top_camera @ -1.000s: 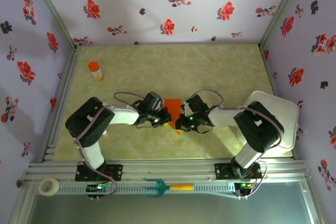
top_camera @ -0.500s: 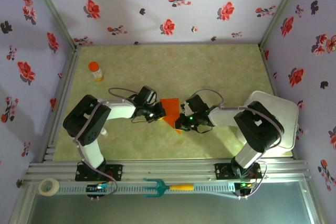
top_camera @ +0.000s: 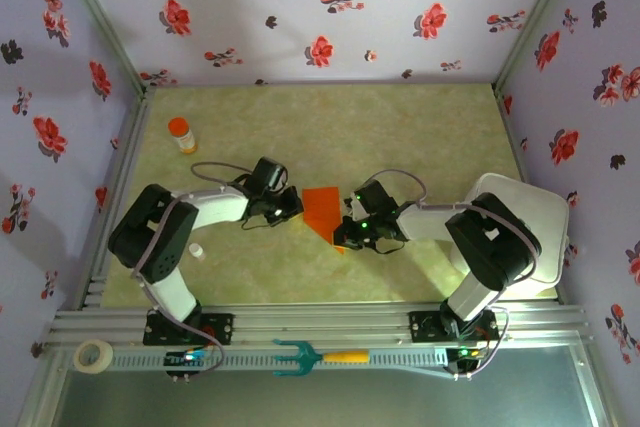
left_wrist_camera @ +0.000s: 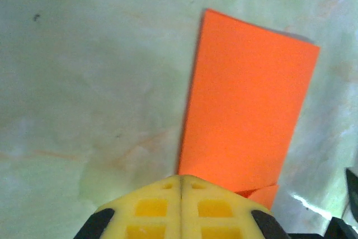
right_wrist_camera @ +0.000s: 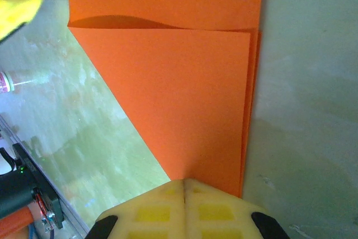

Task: Fold a paper plane with a square sheet of paper (pick it up from the middle)
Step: Third fold the triangle at the center of the table.

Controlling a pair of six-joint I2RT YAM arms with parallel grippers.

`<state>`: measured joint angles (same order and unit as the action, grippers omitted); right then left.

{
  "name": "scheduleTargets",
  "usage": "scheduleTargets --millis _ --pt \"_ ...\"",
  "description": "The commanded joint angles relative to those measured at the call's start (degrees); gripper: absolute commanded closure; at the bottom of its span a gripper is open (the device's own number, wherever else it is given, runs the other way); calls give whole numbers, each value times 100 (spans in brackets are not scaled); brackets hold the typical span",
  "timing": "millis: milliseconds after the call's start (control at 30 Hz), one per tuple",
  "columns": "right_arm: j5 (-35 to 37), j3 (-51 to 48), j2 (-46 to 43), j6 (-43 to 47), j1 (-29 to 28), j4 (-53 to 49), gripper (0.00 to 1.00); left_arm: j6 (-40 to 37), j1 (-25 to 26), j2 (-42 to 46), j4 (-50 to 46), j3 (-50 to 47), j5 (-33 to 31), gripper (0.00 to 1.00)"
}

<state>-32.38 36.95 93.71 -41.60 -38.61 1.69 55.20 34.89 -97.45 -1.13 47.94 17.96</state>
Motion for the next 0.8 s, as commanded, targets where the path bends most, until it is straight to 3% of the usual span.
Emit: scheduleTargets --millis 0,400,767 --pt "226 -230 202 12 29 -609 100 -203 99 351 -81 20 -169 100" --pt "209 -208 206 -6 29 -592 100 20 586 -267 767 -129 311 100" --pt "-184 507 -367 83 -17 -973 99 158 548 -673 638 -315 56 100"
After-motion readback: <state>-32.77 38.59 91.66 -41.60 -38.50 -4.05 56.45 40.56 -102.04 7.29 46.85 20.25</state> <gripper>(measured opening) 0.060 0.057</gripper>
